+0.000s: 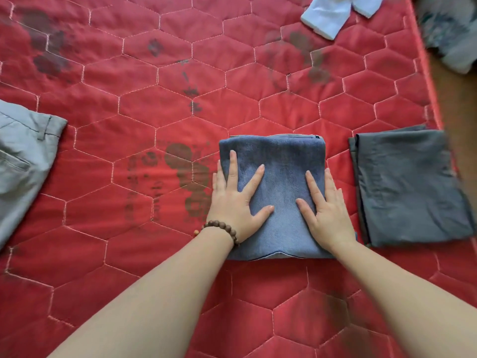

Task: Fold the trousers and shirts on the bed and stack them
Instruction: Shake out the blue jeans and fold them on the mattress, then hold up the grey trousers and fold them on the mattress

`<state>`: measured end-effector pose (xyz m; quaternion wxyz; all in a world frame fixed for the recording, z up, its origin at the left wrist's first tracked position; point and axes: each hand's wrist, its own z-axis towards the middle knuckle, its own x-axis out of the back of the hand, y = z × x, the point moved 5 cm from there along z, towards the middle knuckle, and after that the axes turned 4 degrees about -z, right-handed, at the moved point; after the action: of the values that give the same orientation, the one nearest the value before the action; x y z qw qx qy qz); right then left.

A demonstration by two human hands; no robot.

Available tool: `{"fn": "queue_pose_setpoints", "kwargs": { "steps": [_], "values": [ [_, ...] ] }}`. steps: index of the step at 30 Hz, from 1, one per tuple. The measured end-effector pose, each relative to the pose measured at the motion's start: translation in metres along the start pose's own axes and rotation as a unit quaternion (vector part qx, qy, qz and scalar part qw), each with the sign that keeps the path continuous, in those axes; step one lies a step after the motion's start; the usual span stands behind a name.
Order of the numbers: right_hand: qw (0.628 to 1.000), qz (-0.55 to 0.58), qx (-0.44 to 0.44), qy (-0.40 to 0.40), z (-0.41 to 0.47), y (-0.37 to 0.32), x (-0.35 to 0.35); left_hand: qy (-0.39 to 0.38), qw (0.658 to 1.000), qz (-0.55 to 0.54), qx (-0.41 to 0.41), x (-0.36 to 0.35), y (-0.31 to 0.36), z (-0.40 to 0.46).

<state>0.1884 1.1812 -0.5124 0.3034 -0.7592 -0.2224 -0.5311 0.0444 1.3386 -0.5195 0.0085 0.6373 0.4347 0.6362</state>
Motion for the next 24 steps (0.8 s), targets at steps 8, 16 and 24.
{"fn": "queue_pose_setpoints", "kwargs": {
  "steps": [8, 16, 24],
  "values": [
    [0.994, -0.102, -0.032, -0.022, 0.001, 0.018, -0.003, -0.028, 0.997, 0.073, 0.022, -0.011, 0.012, 0.007],
    [0.988, -0.144, -0.030, -0.041, -0.045, -0.042, -0.009, -0.093, 0.983, 0.153, 0.047, -0.009, 0.022, -0.044],
    [0.985, -0.094, 0.031, -0.140, -0.139, -0.111, -0.009, -0.155, 0.963, 0.204, 0.077, 0.030, 0.007, -0.173]
  ]
}}
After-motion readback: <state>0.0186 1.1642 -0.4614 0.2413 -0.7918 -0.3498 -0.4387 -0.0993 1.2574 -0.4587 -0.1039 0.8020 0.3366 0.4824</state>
